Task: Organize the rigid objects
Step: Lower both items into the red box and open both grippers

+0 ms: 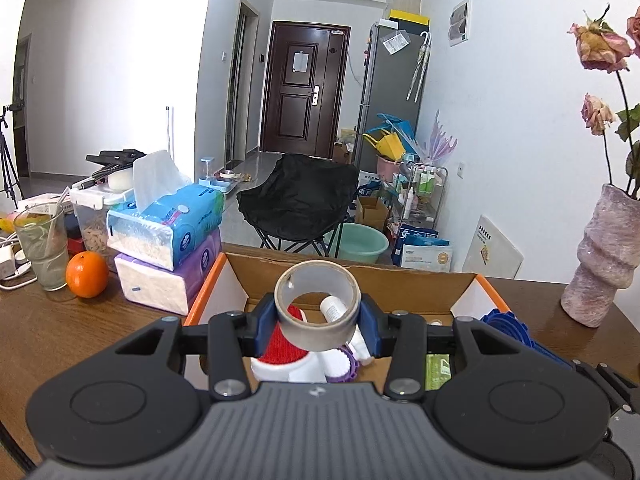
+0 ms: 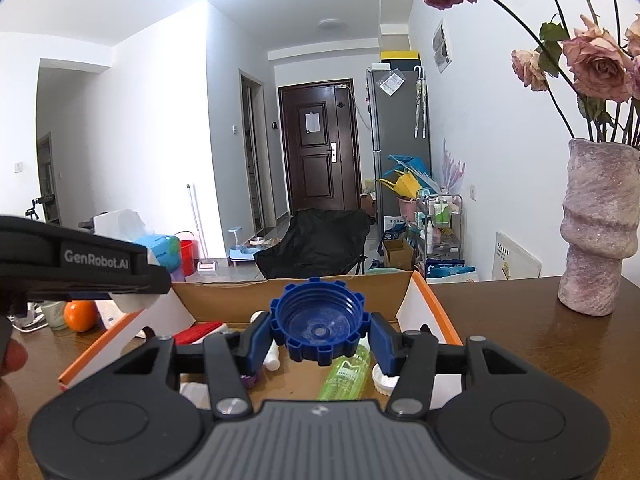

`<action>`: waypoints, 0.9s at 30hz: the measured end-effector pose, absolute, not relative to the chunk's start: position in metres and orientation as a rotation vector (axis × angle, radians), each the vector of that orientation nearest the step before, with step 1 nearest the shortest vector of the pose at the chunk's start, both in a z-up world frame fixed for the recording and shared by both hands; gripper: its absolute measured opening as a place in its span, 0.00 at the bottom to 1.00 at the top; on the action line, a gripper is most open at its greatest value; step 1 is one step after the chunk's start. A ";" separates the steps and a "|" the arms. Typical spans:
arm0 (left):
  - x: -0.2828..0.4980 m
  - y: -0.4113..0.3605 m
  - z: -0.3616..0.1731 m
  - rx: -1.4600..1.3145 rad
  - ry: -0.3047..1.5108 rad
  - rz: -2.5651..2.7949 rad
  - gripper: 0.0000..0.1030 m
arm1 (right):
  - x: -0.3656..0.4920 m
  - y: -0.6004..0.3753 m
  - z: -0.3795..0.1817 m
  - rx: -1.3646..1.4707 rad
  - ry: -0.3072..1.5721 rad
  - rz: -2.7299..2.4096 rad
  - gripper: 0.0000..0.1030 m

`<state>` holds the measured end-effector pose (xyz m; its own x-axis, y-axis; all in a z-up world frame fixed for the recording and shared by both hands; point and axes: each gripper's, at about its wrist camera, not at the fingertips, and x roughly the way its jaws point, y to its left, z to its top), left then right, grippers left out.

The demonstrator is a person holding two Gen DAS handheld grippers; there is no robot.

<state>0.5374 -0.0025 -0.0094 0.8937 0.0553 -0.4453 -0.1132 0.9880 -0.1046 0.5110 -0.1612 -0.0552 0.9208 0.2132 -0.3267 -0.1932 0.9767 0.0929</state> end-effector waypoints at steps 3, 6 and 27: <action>0.545 -0.003 -0.011 -0.122 0.460 0.089 0.43 | 0.519 -0.160 -0.058 0.053 0.349 0.208 0.50; 0.552 -0.003 -0.013 -0.115 0.464 0.091 0.43 | 0.524 -0.158 -0.060 0.046 0.351 0.210 0.50; 0.586 0.003 -0.022 -0.075 0.490 0.119 0.43 | 0.552 -0.148 -0.066 0.012 0.366 0.198 0.50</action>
<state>0.5862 0.0026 -0.0223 0.8756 0.0964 -0.4734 -0.1322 0.9903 -0.0428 0.5521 -0.1483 -0.0664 0.9147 0.1942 -0.3544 -0.1900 0.9807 0.0470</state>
